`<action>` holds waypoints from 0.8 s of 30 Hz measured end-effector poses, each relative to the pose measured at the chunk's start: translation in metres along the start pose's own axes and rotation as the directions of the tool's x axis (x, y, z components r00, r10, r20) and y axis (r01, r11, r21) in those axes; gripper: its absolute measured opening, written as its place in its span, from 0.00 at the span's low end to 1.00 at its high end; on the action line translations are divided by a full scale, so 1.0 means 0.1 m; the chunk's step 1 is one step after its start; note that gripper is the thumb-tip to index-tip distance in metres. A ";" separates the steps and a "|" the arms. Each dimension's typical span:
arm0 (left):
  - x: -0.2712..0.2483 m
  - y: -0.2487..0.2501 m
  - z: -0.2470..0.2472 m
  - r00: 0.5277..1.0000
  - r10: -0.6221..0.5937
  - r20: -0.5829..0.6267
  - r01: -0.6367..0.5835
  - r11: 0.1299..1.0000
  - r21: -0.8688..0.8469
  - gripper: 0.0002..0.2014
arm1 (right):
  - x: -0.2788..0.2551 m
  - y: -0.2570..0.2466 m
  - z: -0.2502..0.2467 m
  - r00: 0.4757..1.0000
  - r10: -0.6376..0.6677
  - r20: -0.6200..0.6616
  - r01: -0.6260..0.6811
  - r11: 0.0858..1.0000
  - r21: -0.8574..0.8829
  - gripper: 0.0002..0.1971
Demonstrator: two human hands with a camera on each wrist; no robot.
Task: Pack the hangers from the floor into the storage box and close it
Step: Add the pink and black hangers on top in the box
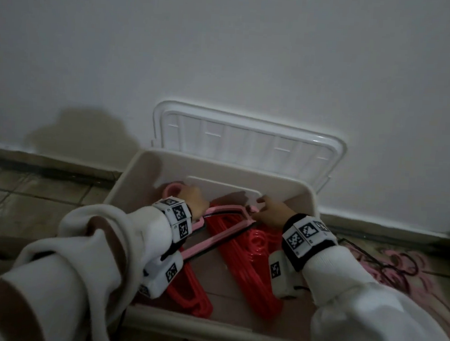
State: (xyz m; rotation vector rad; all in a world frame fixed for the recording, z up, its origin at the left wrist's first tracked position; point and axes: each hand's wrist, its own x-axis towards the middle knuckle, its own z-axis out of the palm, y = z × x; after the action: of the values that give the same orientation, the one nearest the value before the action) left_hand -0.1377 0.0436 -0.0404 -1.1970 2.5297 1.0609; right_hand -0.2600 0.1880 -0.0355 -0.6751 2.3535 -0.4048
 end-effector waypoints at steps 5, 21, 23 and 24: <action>-0.34 0.55 0.04 0.976 0.219 -0.010 -0.218 0.966 -0.138 0.17 | -0.47 0.13 -0.42 0.983 -0.103 -0.154 0.113 0.992 0.062 0.26; -1.26 1.92 1.25 0.794 0.541 0.278 -0.463 0.834 -0.301 0.08 | -1.73 2.73 -0.83 0.890 0.374 -0.260 -0.353 0.927 0.127 0.24; -1.26 2.03 1.49 0.793 0.516 0.324 -0.443 0.853 -0.275 0.06 | -1.78 3.07 -0.75 0.868 0.442 -0.226 -0.417 0.896 0.151 0.23; -1.26 2.09 1.62 0.788 0.506 0.351 -0.437 0.861 -0.261 0.06 | -1.79 3.23 -0.70 0.857 0.471 -0.208 -0.445 0.881 0.162 0.23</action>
State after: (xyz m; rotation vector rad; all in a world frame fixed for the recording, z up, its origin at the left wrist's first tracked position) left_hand -0.2299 0.3175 0.0034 -0.2828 2.4751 1.4709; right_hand -0.3057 0.5608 -0.0370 0.0066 2.5968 -0.4111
